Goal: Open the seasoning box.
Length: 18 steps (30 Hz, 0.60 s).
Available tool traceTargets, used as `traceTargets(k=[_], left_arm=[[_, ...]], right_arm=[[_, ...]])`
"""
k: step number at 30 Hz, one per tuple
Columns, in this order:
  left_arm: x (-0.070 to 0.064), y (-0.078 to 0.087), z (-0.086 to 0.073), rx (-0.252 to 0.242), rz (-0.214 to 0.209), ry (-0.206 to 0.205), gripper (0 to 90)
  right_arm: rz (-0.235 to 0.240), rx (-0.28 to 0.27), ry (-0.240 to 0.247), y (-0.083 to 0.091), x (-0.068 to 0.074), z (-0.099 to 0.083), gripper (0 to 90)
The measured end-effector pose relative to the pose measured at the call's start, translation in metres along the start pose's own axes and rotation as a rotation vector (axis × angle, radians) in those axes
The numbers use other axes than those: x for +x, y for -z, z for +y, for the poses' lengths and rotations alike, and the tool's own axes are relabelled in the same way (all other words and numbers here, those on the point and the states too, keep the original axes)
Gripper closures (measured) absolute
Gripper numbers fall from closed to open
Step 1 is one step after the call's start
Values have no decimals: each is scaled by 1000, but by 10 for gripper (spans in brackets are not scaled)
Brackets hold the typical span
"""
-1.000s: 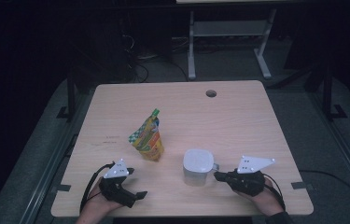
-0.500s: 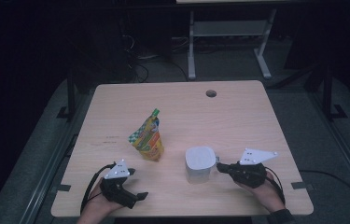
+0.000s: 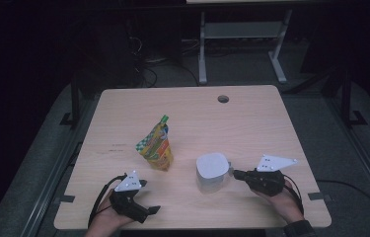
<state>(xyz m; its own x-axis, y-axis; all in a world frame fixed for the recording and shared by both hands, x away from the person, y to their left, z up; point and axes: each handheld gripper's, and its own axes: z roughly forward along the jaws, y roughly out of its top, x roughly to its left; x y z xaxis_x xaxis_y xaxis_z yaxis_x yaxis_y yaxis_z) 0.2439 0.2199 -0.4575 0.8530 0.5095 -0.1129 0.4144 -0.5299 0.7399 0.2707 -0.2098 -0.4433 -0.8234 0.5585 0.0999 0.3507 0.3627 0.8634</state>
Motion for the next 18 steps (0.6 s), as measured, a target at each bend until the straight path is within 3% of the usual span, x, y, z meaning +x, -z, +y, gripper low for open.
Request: traceTargets(k=[6,12,18], left_arm=[[-8,-7,6,1,-26,-15,0],[-13,-17,17,-20,-52,-26,1],[-16,-26,29,-34,-70,-61,1]], right_arm=[[-16,6,-18,9,-1,-7,700],[-68,3,-43,14,-1,-12,523],[-80,22,-63,15,4,-18,377]])
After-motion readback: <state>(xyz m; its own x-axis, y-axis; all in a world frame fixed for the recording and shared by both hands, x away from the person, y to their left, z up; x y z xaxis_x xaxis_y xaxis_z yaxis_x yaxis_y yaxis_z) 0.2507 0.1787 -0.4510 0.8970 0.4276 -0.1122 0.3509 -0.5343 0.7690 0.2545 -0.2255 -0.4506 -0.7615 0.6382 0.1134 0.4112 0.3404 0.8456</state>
